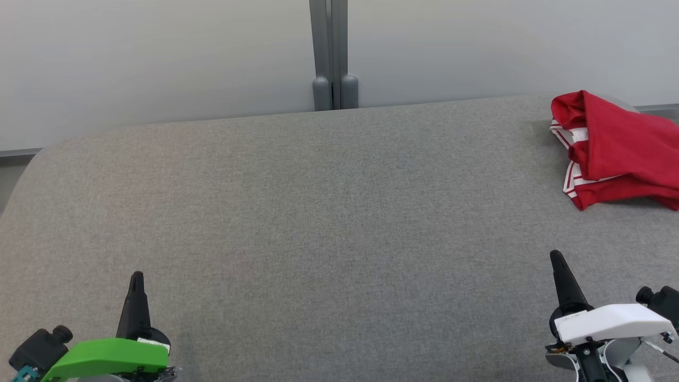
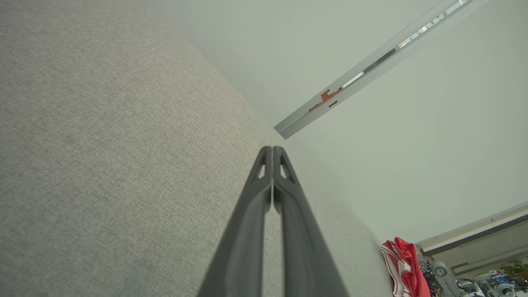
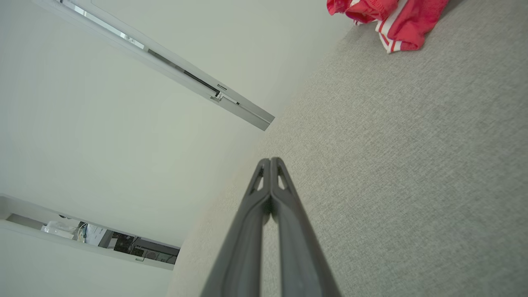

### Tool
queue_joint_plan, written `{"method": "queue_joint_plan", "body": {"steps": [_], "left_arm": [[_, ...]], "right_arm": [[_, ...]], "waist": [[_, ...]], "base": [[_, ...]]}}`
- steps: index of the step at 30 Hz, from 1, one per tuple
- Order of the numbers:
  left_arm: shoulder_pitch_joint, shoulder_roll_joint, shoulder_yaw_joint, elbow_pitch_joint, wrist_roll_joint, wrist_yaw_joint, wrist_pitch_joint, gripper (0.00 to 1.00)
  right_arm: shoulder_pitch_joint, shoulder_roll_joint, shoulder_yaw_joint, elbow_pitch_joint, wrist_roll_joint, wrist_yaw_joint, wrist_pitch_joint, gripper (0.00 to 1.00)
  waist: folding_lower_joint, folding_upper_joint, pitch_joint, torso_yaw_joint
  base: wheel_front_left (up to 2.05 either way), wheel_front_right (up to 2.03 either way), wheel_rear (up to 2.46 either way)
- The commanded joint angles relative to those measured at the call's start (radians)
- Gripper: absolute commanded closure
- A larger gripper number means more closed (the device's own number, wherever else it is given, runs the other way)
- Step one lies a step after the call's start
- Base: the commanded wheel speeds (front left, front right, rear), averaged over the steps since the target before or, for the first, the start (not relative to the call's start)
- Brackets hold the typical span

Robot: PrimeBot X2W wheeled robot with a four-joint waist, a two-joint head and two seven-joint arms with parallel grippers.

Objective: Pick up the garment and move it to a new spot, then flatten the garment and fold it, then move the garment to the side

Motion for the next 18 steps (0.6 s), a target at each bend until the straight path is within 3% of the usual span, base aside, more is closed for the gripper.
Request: {"method": "queue_joint_plan", "body": {"steps": [1, 18], "left_arm": [[-0.030, 0.005, 0.004, -0.006, -0.033, -0.006, 0.007, 1.00], [-0.052, 0.006, 0.011, 0.005, -0.220, -0.007, 0.055, 1.00]], "right_arm": [[-0.027, -0.001, -0.006, -0.006, 0.029, 0.000, 0.008, 1.00], [-0.050, 0.008, -0.024, 0.007, 0.193, 0.000, 0.054, 1.00]], "waist": [[0.0000, 0.0000, 0.000, 0.000], [0.0000, 0.0000, 0.007, -0.005]], "base": [[0.00, 0.00, 0.00], [0.00, 0.00, 0.00]]}}
